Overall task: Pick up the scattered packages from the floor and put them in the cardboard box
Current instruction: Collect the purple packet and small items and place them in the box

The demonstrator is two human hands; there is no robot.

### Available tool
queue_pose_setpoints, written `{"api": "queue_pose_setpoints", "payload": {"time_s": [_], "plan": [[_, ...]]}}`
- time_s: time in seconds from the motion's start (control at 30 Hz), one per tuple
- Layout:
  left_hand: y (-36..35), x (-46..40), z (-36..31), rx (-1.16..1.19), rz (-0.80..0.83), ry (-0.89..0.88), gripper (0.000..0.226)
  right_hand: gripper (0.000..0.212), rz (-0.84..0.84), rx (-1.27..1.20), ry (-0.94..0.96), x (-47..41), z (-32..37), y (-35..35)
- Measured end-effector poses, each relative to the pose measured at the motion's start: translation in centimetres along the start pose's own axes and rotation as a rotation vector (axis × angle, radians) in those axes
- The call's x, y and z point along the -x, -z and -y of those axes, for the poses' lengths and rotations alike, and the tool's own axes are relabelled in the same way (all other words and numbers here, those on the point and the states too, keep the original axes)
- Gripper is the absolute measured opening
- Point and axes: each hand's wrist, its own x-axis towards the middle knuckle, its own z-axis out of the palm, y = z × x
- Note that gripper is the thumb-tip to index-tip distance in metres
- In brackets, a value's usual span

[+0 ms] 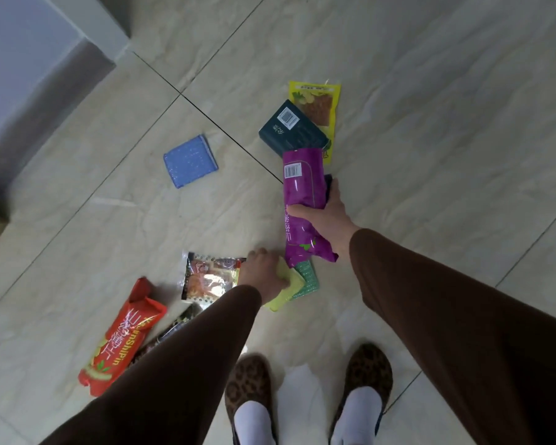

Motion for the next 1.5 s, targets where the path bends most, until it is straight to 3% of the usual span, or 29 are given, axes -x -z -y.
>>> {"api": "queue_pose_setpoints", "payload": {"time_s": [0.07,0.17,0.4,0.57,0.83,0.93,1.23,1.5], "plan": [[0.5,0.2,0.8,0.045,0.006,0.013,0.048,0.143,-0.033,0.090,0.050,1.4,1.6,-0.3],[1.5,0.4,1.6,0.140,0.001,0.038,0.051,0.119,-0.047,0.237,0.138,2.0,2.8,-0.4],[3.0,0.9,1.6,0.231,-0.011,0.059,0.044,0.094,0.003,0.074,0.121,-0.2,1.6,0.2],[4.1,4.6,1.6,0.338,-0.071,0.106,0.033,0.079,0.040,0.045,0.052,7.0,-0.1,1.1],[6.2,17.3,1.5,0.582,-0.154,0.157,0.062,0.065,0.133,-0.124,0.008,22.7,-2.4,0.4],[7.6,23.1,3.1,0.690,-0.191,0.195,0.052,0.060,0.152,-0.137,0.024,28.5,-1.8,-1.8],[13.8,39.6,14.6,0.857,-0.370,0.290,0.035,0.068,0.238,-0.102,0.117,41.3,3.4,-12.2],[18.6,49.1,32.4,0.942,-0.456,0.325,0.029,0.069,0.304,-0.075,0.224,49.0,8.9,-30.7]]}}
